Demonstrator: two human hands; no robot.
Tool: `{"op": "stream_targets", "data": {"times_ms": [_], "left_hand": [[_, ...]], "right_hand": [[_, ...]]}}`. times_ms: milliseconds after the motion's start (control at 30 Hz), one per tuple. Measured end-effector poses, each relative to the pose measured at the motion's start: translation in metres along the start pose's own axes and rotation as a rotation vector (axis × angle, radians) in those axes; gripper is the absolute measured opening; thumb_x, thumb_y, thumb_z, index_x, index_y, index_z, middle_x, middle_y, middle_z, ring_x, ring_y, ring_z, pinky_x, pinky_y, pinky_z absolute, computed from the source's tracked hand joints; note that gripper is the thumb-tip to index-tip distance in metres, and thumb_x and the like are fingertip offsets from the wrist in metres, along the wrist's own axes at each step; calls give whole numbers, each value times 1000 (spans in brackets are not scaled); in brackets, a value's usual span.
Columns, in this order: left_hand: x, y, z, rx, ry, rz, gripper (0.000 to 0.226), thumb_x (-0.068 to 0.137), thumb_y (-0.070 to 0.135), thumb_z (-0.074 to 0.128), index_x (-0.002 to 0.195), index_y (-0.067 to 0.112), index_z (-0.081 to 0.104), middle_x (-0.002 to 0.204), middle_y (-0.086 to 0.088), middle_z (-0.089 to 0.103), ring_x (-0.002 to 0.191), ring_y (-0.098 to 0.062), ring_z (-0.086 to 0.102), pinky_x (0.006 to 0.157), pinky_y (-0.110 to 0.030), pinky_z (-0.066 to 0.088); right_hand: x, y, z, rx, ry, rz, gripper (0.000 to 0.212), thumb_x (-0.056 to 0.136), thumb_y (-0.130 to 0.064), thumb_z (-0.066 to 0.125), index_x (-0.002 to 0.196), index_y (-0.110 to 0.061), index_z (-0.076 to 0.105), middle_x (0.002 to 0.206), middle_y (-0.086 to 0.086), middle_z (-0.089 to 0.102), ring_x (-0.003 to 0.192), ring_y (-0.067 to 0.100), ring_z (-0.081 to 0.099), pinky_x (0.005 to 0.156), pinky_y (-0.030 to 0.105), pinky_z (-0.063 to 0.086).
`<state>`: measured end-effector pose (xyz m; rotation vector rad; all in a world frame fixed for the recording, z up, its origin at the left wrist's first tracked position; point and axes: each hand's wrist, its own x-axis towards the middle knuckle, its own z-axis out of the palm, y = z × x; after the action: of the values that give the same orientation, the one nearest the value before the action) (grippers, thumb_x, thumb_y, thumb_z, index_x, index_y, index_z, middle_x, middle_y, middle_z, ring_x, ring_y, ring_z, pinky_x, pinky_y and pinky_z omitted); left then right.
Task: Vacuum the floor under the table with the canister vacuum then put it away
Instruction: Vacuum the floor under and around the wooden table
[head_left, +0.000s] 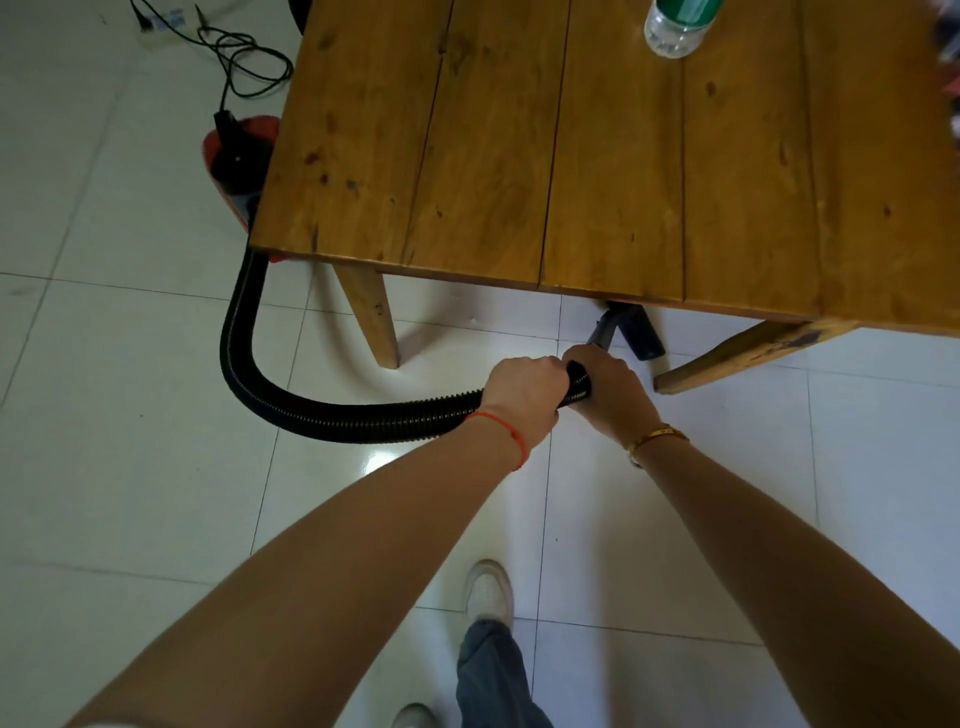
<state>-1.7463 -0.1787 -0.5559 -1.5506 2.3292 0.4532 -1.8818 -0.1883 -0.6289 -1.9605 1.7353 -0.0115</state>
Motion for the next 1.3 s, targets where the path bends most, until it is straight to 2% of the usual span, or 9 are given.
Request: {"op": "stream_targets", "data": {"times_ms": [100, 233, 467, 833, 1000, 1300], "left_hand": [[1, -1, -5, -4, 3, 1, 27, 93, 18, 53, 117, 8, 51, 106, -6, 64, 92, -24, 64, 66, -29, 37], [-16, -16, -10, -5, 3, -10, 24, 93, 18, 52, 115, 9, 51, 104, -6, 64, 90, -24, 63, 65, -29, 38], [-76, -64, -5, -26, -3, -99, 20, 92, 19, 51, 109, 9, 52, 96, -5, 65, 72, -22, 55, 60, -30, 36], [-181, -126, 39, -62, 4, -196, 21, 91, 22, 49, 106, 9, 50, 95, -6, 64, 80, -26, 62, 59, -30, 34], [-219, -136, 50, -63, -18, -175, 23, 91, 24, 50, 108, 9, 51, 93, -5, 64, 77, -25, 61, 60, -30, 36], [-290, -156, 53, -8, -56, -92, 24, 91, 25, 50, 109, 9, 51, 98, -7, 65, 84, -26, 64, 62, -29, 37]], "right_hand": [[2, 1, -3, 34, 1, -19, 10, 91, -24, 61, 92, -14, 57, 84, -1, 61, 73, 15, 60, 67, 18, 43], [-1, -18, -1, 145, -18, -74, 8, 87, -18, 64, 89, -14, 57, 89, 4, 63, 80, 20, 64, 77, 30, 54], [-15, -86, 20, 236, -63, -177, 15, 80, -11, 66, 93, -11, 59, 97, 7, 61, 83, 24, 61, 78, 32, 52], [-50, -186, 72, 174, -206, -312, 20, 79, -10, 67, 98, -11, 60, 103, 7, 60, 85, 25, 62, 81, 37, 53], [-79, -208, 86, 169, -224, -338, 21, 78, -9, 68, 98, -8, 62, 101, 9, 61, 86, 27, 62, 83, 37, 52], [-138, -256, 111, 249, -248, -305, 23, 77, -11, 70, 98, -12, 62, 100, 7, 61, 87, 24, 61, 81, 40, 53]]}}
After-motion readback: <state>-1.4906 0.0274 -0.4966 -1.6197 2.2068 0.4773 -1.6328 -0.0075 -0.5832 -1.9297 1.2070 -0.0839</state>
